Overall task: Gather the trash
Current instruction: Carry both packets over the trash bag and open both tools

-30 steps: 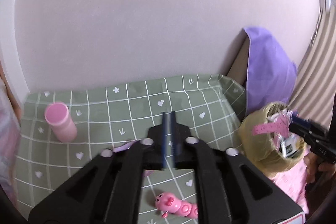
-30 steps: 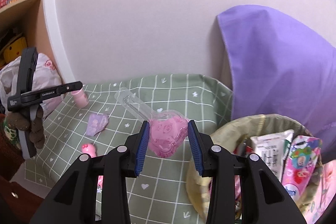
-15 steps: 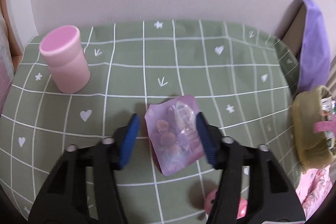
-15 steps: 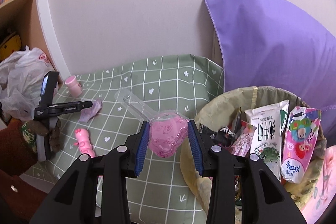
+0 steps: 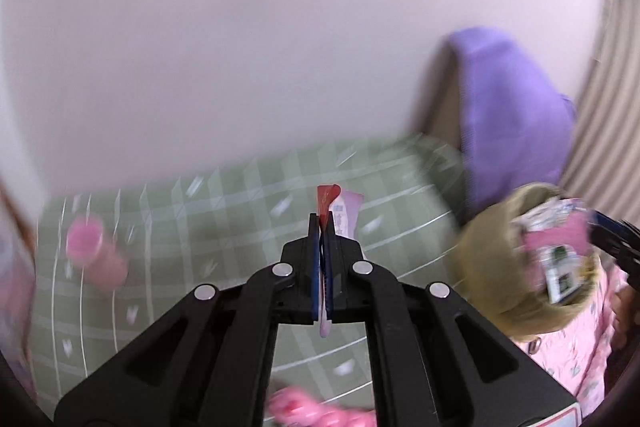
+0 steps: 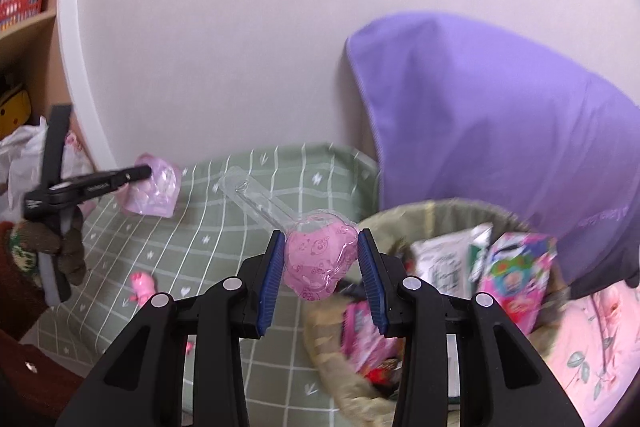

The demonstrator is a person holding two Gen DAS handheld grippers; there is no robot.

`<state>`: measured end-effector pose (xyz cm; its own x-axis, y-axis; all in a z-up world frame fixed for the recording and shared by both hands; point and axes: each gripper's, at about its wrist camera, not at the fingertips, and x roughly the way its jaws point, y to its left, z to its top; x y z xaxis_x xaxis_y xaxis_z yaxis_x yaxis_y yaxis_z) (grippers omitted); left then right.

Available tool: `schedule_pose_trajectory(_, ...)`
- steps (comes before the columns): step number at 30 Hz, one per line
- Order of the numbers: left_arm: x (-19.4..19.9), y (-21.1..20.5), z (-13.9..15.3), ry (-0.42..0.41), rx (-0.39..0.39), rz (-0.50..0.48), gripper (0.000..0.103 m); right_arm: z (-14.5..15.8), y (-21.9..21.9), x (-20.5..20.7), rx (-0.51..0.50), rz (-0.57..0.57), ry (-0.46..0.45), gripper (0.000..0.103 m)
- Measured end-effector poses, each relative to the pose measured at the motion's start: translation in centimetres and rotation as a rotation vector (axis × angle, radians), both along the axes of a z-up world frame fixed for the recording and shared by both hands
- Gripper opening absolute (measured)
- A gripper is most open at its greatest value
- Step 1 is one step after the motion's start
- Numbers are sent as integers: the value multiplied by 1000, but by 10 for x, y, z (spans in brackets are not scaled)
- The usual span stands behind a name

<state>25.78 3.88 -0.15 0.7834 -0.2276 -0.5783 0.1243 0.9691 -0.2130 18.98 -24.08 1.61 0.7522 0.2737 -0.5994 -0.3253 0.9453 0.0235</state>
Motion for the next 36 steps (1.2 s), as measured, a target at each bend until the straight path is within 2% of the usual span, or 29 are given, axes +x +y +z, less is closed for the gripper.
schedule_pose_trajectory(3, -5, -37, 40, -102, 8, -113, 1, 18, -11, -3, -11, -25, -52, 36)
schedule_pose_trajectory(6, -3, -73, 65, -154, -14, -224, 1, 41, -32, -11, -28, -73, -118, 36)
schedule_pose_trajectory(10, 16, -112, 82, -150, -98, -349, 2, 61, -63, -17, -61, -152, -170, 36)
schedule_pose_trajectory(14, 37, -152, 87, -111, -191, -459, 2, 64, -99, -19, -42, -212, -154, 36)
schedule_pose_trajectory(18, 55, -200, 65, -29, -191, -548, 2, 35, -116, -4, -87, -225, -68, 36)
schedule_pose_trajectory(24, 68, -251, -7, 146, -65, -565, 2, -34, -117, 32, -163, -178, 129, 36)
schedule_pose_trajectory(29, 63, -256, -29, 184, -18, -546, 2, -60, -102, 49, -213, -102, 185, 36)
schedule_pose_trajectory(36, 58, -249, -34, 191, -5, -525, 2, -68, -95, 55, -217, -58, 221, 36)
